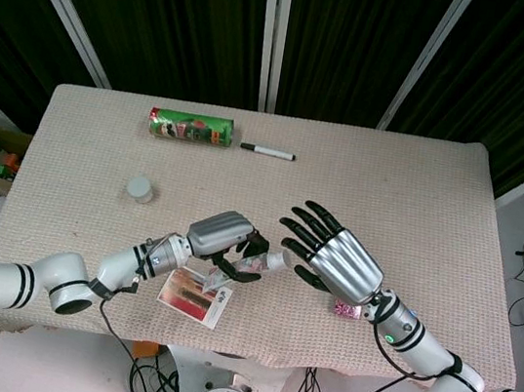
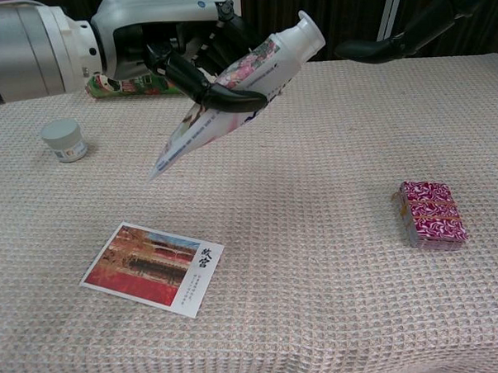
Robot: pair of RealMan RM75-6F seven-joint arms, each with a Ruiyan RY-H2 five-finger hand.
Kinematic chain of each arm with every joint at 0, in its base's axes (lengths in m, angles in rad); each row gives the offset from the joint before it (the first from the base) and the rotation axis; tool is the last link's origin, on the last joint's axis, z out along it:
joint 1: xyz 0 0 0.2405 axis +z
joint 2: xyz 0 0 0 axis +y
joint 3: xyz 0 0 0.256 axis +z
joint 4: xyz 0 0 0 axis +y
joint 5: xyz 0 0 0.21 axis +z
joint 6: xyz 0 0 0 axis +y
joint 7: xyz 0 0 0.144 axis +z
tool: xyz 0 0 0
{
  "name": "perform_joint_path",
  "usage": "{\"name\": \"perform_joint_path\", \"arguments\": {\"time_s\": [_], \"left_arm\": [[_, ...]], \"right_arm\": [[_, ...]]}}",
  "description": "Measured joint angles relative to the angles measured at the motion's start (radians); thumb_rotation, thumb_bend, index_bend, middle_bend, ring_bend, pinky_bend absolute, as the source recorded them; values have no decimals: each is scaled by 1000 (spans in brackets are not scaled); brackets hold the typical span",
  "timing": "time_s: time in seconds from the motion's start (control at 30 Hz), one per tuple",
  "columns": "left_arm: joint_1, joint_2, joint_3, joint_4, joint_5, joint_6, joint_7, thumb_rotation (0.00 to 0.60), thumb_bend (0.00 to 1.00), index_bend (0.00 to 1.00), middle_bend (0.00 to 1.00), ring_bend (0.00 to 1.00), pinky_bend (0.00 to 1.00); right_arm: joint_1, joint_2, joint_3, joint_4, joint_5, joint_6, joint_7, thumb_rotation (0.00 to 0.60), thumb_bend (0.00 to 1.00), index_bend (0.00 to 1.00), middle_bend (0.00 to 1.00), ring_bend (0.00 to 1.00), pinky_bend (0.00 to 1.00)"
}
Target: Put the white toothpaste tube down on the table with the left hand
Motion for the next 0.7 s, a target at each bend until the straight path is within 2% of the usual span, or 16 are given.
{"name": "perform_joint_path", "arguments": {"time_s": [0.7], "left_arm": [[-18,15,3,-13,9,-16,-11,501,705,696,735,596,601]], "right_arm": [[40,22,-11,8,-31,-32,20,600,240,537,254,133,188]]}}
